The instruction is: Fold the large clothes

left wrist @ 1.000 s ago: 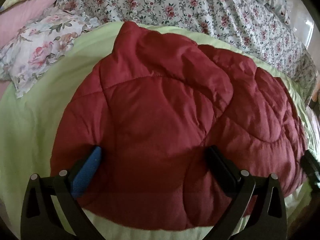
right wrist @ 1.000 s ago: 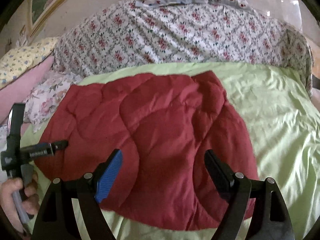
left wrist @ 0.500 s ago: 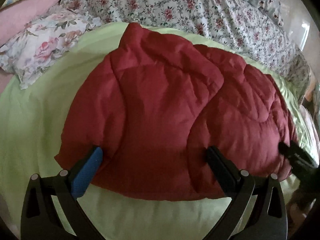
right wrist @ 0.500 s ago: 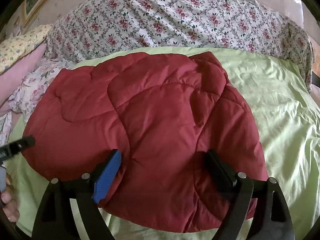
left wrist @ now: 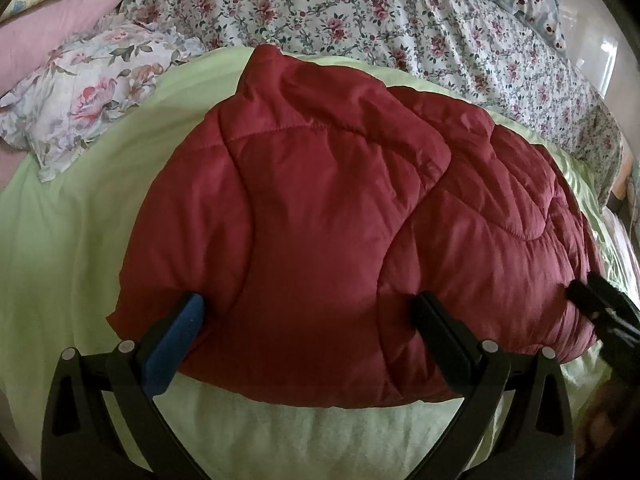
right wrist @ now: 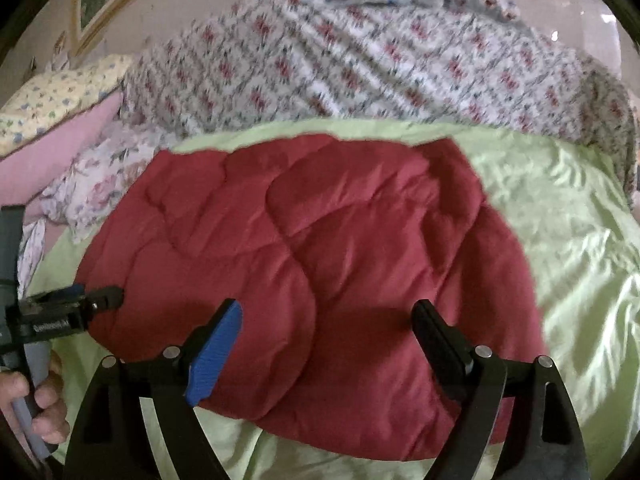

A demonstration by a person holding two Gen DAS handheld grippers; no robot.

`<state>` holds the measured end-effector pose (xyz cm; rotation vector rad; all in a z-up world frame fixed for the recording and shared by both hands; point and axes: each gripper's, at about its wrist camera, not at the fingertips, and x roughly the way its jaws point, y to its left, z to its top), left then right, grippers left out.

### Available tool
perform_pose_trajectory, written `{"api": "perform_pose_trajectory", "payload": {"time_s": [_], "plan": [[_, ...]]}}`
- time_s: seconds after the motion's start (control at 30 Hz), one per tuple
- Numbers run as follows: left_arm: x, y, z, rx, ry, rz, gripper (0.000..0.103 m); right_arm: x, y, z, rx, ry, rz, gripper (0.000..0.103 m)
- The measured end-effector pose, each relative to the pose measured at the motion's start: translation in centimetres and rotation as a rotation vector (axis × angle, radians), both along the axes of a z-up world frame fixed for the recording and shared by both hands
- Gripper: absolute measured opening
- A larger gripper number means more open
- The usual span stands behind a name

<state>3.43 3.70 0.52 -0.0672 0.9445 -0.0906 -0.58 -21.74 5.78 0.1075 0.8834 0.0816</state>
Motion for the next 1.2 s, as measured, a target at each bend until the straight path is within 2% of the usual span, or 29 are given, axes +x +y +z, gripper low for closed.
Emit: {"api": "perform_pose_trajectory", "payload": {"time_s": [0.27,0.5,0.7,0.9,1.2], "plan": [[-0.4,-1.1,1.4,0.044,0.001,-0.030,0.103,0.7,-0.8,-1.0,0.010,0.044,-0.031,0.089],[0.6,-1.6,1.8,0.101,0.016,-0.022,0.103,0.7,-0.9,0.0,0.035,0.061,-0.051,0.089],[1.4,-1.6,1.7,0.105,0.015,-0.028,0.103,1.4,-0.1,1.3,0.033,0.065,-0.023,0.089],[1.9,-1.7,1.1,0.098,0.022,-0.031,0.103,3.2,-0.1,-0.5,-0.004,0.127,-0.022,0.090],[2.6,-1.8,0.6,0.098,0.023,-0.034,0.103,4.3,-1.0,-1.4,-0.007,0.131,-0.039,0.092]]}}
